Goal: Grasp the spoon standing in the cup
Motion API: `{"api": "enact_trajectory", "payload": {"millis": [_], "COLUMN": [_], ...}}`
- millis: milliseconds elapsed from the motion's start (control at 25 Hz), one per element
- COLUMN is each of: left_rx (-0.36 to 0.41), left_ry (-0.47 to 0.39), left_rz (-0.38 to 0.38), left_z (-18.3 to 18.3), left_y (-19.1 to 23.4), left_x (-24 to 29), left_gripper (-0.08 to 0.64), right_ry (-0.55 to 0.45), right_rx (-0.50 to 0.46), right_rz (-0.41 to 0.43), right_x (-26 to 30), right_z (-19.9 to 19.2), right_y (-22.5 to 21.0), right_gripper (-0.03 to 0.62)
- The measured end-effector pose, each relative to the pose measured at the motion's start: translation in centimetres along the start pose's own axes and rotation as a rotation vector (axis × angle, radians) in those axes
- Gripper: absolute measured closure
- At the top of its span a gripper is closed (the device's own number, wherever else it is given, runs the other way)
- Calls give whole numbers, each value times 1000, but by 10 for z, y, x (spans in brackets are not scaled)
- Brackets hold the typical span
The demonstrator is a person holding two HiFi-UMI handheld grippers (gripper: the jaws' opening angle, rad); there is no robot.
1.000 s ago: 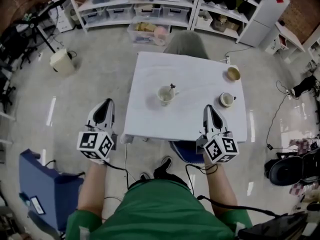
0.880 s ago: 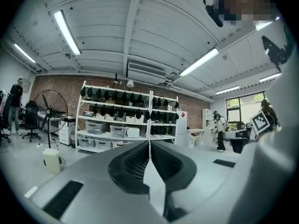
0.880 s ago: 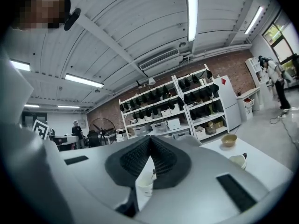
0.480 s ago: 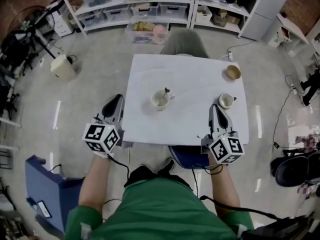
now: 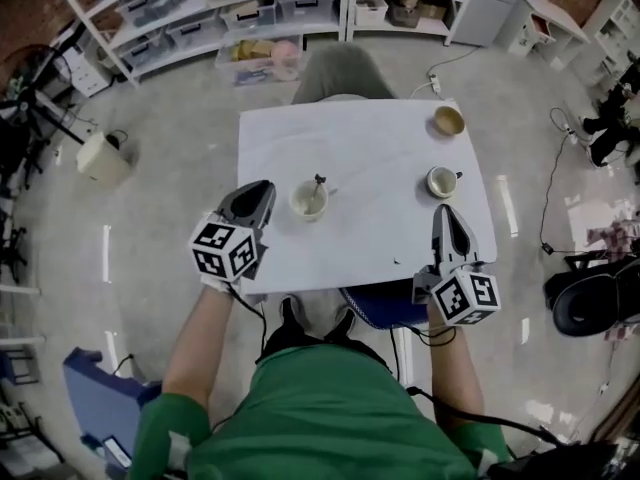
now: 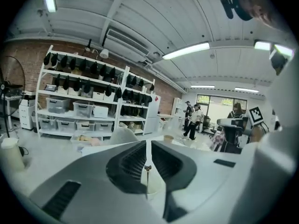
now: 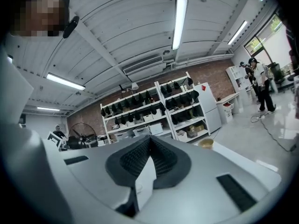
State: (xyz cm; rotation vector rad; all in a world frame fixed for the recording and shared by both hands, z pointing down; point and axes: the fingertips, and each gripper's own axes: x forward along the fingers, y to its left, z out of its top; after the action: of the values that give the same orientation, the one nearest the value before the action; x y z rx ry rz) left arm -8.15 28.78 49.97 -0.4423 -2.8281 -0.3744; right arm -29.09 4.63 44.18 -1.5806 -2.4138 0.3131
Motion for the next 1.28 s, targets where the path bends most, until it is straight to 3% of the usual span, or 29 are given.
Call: {"api": "enact_trajectory", "payload": {"millis": [200,280,360,920,1280], "left_rx": [-15,-8,10,146,241], "left_ry": [95,142,189,519,639], "left_rz": [-108,-152,-201,-433,-489], "left_z": [-20,-31,-44,-99,-134], "left_y": [18,22,22,36,27], "left_x": [33,46,59,143,174], "left_gripper": [513,396,366,359,359], "right_ry": [-18,-26,-29,-44,-36], "right_rx": [-9,-9,-9,29,37], "right_rz": [-82,-107,-139,-326,-406], "right_x": [0,0,-3,-16,-39], "right_z": [0,-4,-11,-26,-34], "right_y": [7,9,10,14,10], "right_gripper": [569,569,569,569,569]}}
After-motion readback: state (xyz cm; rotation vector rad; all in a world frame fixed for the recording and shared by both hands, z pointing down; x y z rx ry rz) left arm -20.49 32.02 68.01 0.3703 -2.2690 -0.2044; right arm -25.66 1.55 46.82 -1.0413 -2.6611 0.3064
